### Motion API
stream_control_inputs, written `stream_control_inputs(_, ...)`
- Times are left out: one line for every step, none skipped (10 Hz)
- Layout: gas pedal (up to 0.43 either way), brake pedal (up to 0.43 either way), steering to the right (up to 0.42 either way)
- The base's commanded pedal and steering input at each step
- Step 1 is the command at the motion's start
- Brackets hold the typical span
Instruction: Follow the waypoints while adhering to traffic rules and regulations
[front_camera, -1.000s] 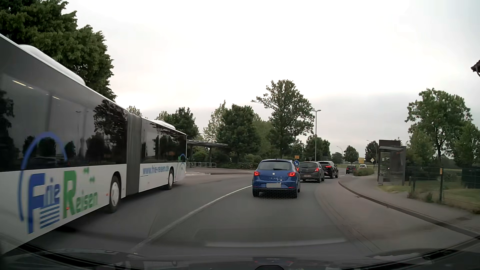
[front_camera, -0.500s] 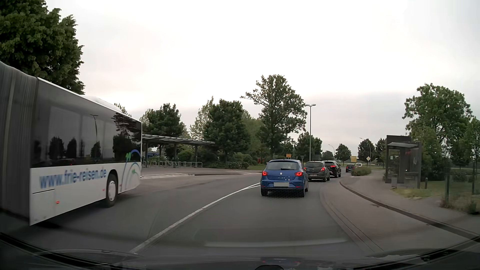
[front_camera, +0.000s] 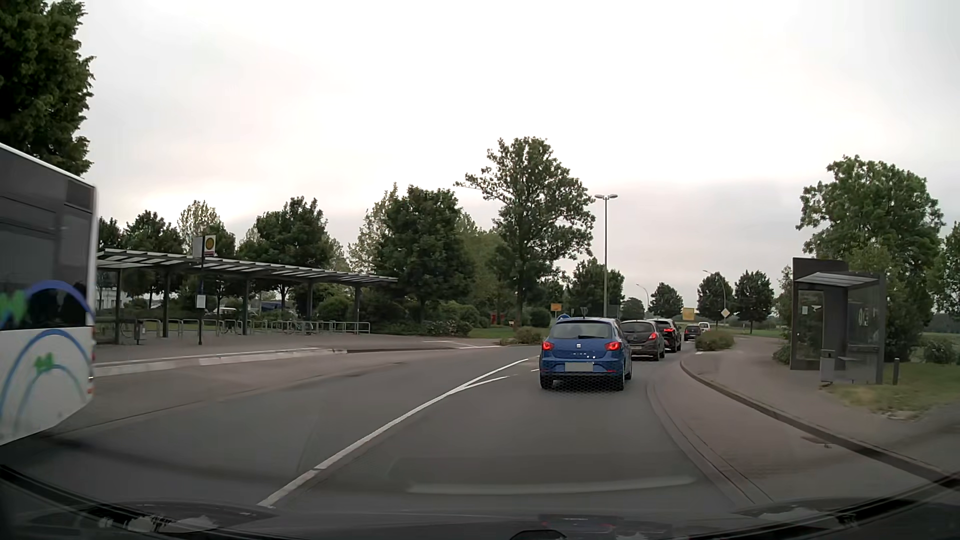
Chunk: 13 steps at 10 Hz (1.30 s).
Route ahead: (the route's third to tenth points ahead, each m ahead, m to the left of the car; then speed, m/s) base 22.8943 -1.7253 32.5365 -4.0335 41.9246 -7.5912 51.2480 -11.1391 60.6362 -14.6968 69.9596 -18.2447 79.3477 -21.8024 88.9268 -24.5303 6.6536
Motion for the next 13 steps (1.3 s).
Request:
stream_control_inputs(0.150, 0.000, 0.062)
stream_control_inputs(0.150, 0.000, 0.062)
stream_control_inputs(0.150, 0.000, 0.065)
stream_control_inputs(0.150, 0.000, 0.067)
stream_control_inputs(0.150, 0.000, 0.067)
stream_control_inputs(0.150, 0.000, 0.067)
stream_control_inputs(0.150, 0.000, 0.067)
stream_control_inputs(0.150, 0.000, 0.068)
stream_control_inputs(0.150, 0.000, 0.068)
stream_control_inputs(0.150, 0.000, 0.067)
stream_control_inputs(0.150, 0.000, 0.067)
stream_control_inputs(0.157, 0.000, 0.067)
stream_control_inputs(0.157, 0.000, 0.068)
